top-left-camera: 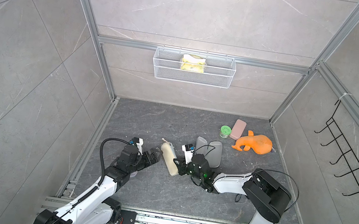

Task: Put umbrellas into zippered umbrella sleeves
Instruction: Pick up the umbrella sleeve at the center of the board.

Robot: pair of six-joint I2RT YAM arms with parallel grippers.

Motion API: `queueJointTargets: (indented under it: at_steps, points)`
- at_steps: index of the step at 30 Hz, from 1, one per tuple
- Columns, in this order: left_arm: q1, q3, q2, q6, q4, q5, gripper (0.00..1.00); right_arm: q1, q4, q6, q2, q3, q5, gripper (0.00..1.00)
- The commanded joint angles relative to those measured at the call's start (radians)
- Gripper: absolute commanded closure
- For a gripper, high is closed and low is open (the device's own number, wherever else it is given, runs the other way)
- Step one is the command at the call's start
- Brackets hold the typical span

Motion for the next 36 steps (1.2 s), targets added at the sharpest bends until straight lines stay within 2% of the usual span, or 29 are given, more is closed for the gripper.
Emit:
queueJointTargets:
  at_steps: [1,5,13,18,22,30,31,33,36]
  points:
    - [-0.072,0.019,0.077,-0.059,0.145,-0.053,0.0,0.036,0.106,-0.036,-0.053,-0.018,0.068,0.99]
    - [-0.08,-0.002,0.189,-0.131,0.295,-0.052,0.0,0.07,0.126,-0.049,-0.07,-0.027,0.118,1.0]
    - [-0.088,-0.01,0.288,-0.152,0.405,-0.08,0.0,0.108,0.166,-0.018,-0.086,-0.05,0.153,1.0]
    - [-0.14,0.004,0.361,-0.146,0.506,-0.074,0.05,0.116,0.193,0.026,-0.089,-0.054,0.155,1.0]
    - [-0.161,0.009,0.394,-0.105,0.603,-0.036,0.16,0.116,0.199,0.039,-0.108,-0.055,0.163,1.0]
    - [-0.162,0.044,0.44,0.083,0.707,0.022,0.34,0.116,0.182,0.059,-0.156,-0.076,0.164,0.99]
    - [-0.161,0.056,0.449,0.108,0.72,0.039,0.36,0.116,0.175,0.059,-0.164,-0.081,0.167,0.97]
    - [-0.162,0.076,0.461,0.162,0.747,0.06,0.46,0.116,0.159,0.048,-0.183,-0.084,0.169,0.85]
    - [-0.16,0.09,0.452,0.29,0.781,0.058,0.68,0.112,0.115,0.021,-0.236,-0.098,0.173,0.65]
